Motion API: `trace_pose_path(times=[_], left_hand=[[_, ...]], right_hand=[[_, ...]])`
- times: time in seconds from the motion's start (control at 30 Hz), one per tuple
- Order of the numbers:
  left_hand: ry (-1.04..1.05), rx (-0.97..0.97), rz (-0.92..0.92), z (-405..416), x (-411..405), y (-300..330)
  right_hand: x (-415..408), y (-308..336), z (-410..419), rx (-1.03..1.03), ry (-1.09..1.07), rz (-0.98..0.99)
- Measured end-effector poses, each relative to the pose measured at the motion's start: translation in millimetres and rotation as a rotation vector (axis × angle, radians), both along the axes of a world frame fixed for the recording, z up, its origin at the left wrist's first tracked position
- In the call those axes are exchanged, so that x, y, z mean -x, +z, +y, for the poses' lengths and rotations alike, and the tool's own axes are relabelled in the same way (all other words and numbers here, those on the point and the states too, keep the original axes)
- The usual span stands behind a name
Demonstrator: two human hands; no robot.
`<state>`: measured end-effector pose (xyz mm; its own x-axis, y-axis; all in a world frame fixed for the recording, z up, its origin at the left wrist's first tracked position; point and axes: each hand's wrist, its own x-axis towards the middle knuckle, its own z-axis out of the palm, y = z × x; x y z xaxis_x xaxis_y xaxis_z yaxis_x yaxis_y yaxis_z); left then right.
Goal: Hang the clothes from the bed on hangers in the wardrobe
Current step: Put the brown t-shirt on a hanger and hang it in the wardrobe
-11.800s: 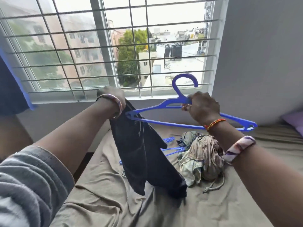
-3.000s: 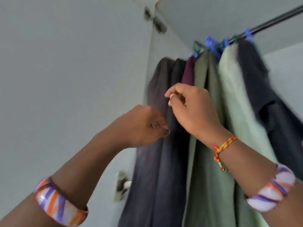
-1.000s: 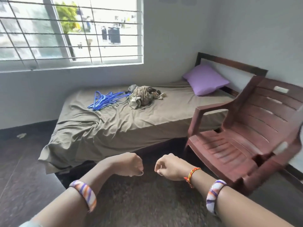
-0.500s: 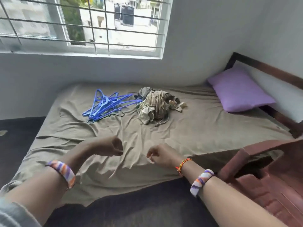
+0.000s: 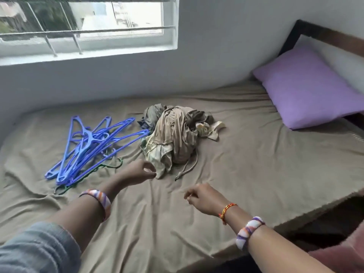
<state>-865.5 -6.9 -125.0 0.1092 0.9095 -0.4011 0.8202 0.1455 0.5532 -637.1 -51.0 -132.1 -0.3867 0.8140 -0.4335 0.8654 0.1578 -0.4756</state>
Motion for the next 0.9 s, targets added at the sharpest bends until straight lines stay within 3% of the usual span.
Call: trace_pose_path(times=[0.1,0.2,0.47,0.5,0.57,0.63,0.7,0.77,0.83,0.9], left_hand=[[0.015,0.112,0.064,65.9,-12.4,-27.3],[0.062,0.139,0.002,131.8,-26.9,-59.3],[0.222,0.324,-0.061,221.5,-46.1,-133.8],[0.239,0.282,-0.005,223.2,-47.4,-134.2],[0.375,-0.016,0.021,225.5,-49.3,-133.0],[0.609,-0.214,-0.195,218.2,-55.1,-116.6],[0.692,-0.127,-0.666,202.9,-57.2,-88.5],[0.416,0.184,-1.011,178.8,-57.2,-58.1],[-0.025,0.626,-1.023,151.0,-63.2,-33.6],[-0.369,0.937,-0.892,123.8,-67.7,-37.2]], right_hand=[[-17.3,-27.5,52.5,0.047,0.119,-0.183],[-34.5,-49.8,95.8,0.049,0.274,-0.337],[-71.4,-90.6,142.4,0.158,0.491,-0.486],[-74.6,-92.8,144.5,0.198,0.504,-0.502],[-80.1,-99.0,146.9,0.268,0.499,-0.514],[-82.3,-107.1,150.5,0.318,0.408,-0.472],[-78.3,-114.4,156.3,0.359,0.156,-0.29],[-64.3,-113.5,164.0,0.455,-0.295,0.109],[-45.1,-103.5,173.8,0.649,-0.815,0.614],[-28.2,-102.7,178.6,0.78,-1.074,0.92]])
